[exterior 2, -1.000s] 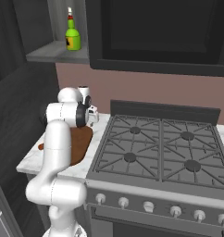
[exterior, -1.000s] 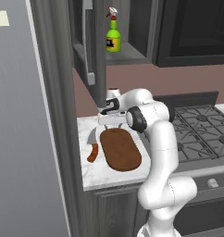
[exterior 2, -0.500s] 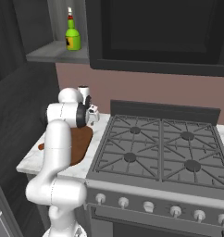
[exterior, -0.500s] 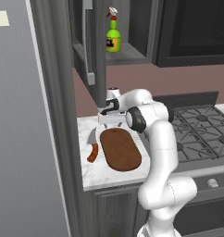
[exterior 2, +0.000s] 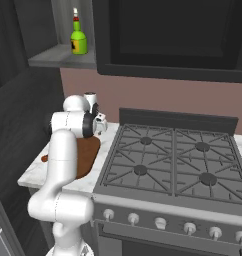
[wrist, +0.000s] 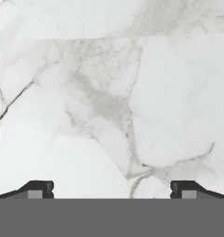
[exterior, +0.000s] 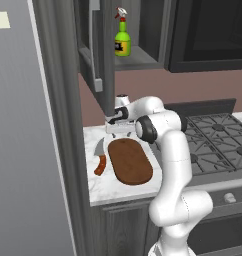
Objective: Move the cutting board and knife to the sink. Then move spray from the cabinet to the counter.
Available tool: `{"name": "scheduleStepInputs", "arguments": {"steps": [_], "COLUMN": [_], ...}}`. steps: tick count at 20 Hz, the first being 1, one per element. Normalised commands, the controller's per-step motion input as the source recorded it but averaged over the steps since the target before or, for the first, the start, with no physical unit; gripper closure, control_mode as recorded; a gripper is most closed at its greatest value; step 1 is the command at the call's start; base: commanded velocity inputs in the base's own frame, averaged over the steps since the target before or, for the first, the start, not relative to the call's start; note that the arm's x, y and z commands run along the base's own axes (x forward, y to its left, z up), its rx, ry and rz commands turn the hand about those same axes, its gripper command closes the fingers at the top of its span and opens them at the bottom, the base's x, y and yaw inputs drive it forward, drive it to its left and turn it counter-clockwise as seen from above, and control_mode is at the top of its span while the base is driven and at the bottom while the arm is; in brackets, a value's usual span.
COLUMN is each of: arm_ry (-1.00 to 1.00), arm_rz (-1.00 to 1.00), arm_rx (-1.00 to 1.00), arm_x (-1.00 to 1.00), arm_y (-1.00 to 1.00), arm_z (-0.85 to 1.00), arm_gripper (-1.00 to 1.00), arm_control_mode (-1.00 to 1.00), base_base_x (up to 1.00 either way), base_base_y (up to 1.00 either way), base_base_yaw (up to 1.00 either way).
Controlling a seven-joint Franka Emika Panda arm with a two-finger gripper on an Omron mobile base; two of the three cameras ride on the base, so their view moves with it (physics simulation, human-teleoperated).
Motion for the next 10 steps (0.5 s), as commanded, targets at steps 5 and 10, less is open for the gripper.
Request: {"name": "scheduleStepInputs", "arguments": {"steps": [5, 10], "arm_ry": [0.0, 0.0], "arm_rz": [0.0, 0.0], "arm_rx": [0.0, 0.0], "arm_x": [0.0, 0.0], "arm_y": [0.0, 0.0], "arm_z": [-0.25, -0.01], "arm_gripper": [-1.0, -1.0], "arm_control_mode": [-1.0, -1.0], "base_base_x": [0.0, 0.0], "base_base_y": [0.0, 0.0], "base_base_yaw": [0.0, 0.0]}}
